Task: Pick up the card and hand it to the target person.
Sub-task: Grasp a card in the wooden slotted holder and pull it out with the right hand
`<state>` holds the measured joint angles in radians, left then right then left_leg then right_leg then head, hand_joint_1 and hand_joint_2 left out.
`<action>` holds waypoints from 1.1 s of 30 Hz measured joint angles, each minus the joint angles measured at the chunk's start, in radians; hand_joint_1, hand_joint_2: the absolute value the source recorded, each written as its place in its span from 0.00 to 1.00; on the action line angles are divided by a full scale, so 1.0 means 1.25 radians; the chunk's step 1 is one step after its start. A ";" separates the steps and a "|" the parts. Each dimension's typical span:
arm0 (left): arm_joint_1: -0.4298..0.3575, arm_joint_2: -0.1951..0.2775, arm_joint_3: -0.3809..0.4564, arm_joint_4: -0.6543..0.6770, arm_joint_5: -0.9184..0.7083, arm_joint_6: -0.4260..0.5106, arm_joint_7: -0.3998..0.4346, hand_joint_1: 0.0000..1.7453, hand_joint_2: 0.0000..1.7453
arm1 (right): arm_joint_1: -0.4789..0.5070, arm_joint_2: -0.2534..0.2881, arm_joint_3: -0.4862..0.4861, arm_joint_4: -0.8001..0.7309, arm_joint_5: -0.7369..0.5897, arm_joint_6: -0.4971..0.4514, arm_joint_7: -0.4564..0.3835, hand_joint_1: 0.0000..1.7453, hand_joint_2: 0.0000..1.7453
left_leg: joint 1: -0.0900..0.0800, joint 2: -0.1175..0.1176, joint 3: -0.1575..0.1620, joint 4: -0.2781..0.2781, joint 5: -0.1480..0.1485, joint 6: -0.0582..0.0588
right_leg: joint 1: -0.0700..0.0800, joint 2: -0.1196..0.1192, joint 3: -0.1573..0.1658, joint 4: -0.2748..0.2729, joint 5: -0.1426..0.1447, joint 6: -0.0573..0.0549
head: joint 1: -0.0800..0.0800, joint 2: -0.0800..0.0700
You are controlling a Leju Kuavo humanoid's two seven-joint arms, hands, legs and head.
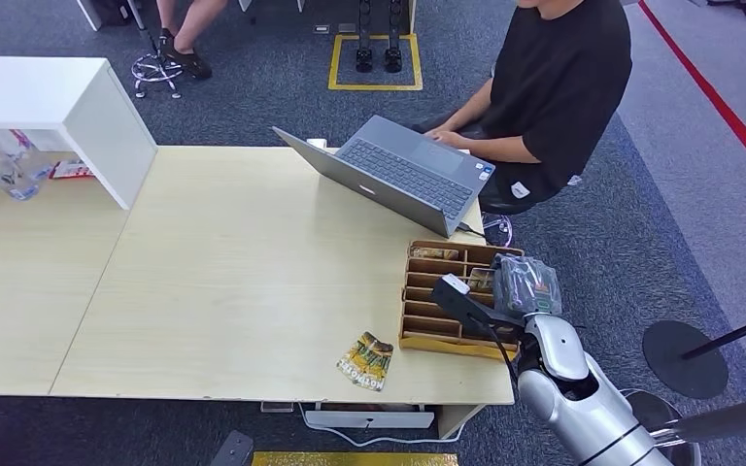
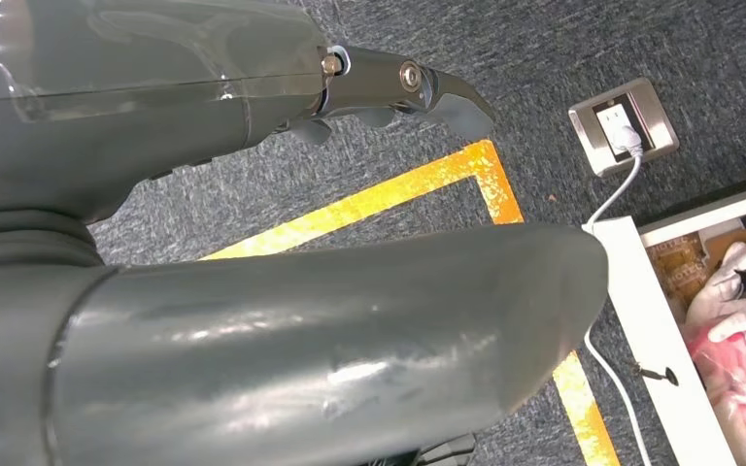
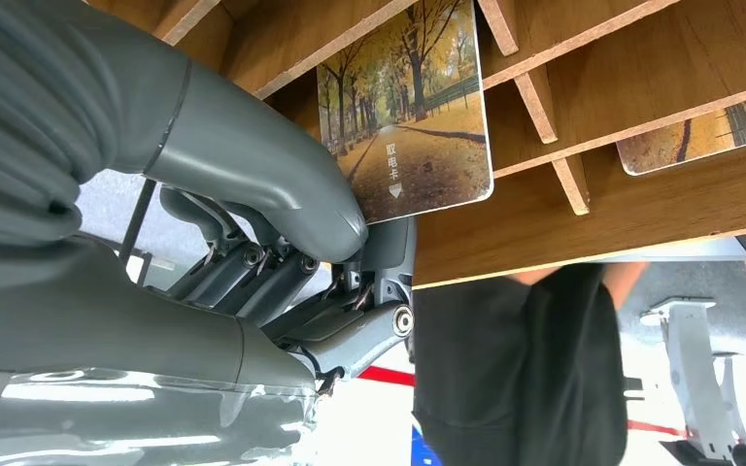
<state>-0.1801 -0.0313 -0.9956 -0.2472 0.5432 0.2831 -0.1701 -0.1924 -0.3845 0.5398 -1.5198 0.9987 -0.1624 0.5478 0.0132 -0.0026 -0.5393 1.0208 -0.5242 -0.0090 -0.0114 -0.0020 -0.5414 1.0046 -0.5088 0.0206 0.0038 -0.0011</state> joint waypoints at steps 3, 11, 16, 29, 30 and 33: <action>0.000 0.000 0.000 0.000 0.000 0.000 0.000 0.00 0.00 | 0.000 0.000 0.000 0.000 0.000 -0.001 0.000 0.94 1.00 | 0.000 0.000 0.000 0.000 0.000 0.000 | 0.000 0.000 0.000 0.000 0.000 0.000 | 0.000 0.000; 0.000 0.000 0.000 0.000 0.000 0.000 0.000 0.00 0.00 | -0.001 0.000 0.000 -0.004 -0.009 -0.004 0.001 0.92 1.00 | 0.000 0.000 0.000 0.000 0.000 0.000 | 0.000 0.000 0.000 0.000 0.000 0.000 | 0.000 0.000; 0.000 0.000 0.000 0.000 0.000 0.000 0.000 0.00 0.00 | -0.001 0.000 0.000 -0.004 -0.012 -0.005 0.001 0.92 1.00 | 0.000 0.000 0.000 0.000 0.000 0.000 | 0.000 0.000 0.000 0.000 0.000 0.000 | 0.000 0.000; 0.000 0.000 0.000 0.000 -0.001 0.000 0.000 0.00 0.00 | -0.001 0.001 0.001 -0.004 -0.009 -0.011 0.005 0.94 1.00 | 0.000 0.000 0.000 0.000 0.000 0.000 | 0.000 0.000 0.000 0.000 0.000 0.000 | 0.000 0.000; 0.000 0.000 0.000 0.000 -0.001 0.000 0.000 0.00 0.00 | -0.001 0.001 0.001 -0.004 -0.007 -0.014 0.005 0.94 1.00 | 0.000 0.000 0.000 0.000 0.000 0.000 | 0.000 0.000 0.000 0.000 0.000 0.000 | 0.000 0.000; 0.000 0.000 0.000 0.000 -0.002 0.000 0.000 0.00 0.00 | -0.001 0.001 0.001 -0.004 0.002 -0.021 0.005 0.94 1.00 | 0.000 0.000 0.000 0.000 0.000 0.000 | 0.000 0.000 0.000 0.000 0.000 0.000 | 0.000 0.000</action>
<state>-0.1799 -0.0309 -0.9956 -0.2472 0.5411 0.2831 -0.1705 -0.1931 -0.3834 0.5412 -1.5251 1.0015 -0.1888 0.5537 0.0132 -0.0028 -0.5396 1.0209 -0.5242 -0.0089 -0.0114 -0.0021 -0.5415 1.0046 -0.5088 0.0206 0.0038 -0.0011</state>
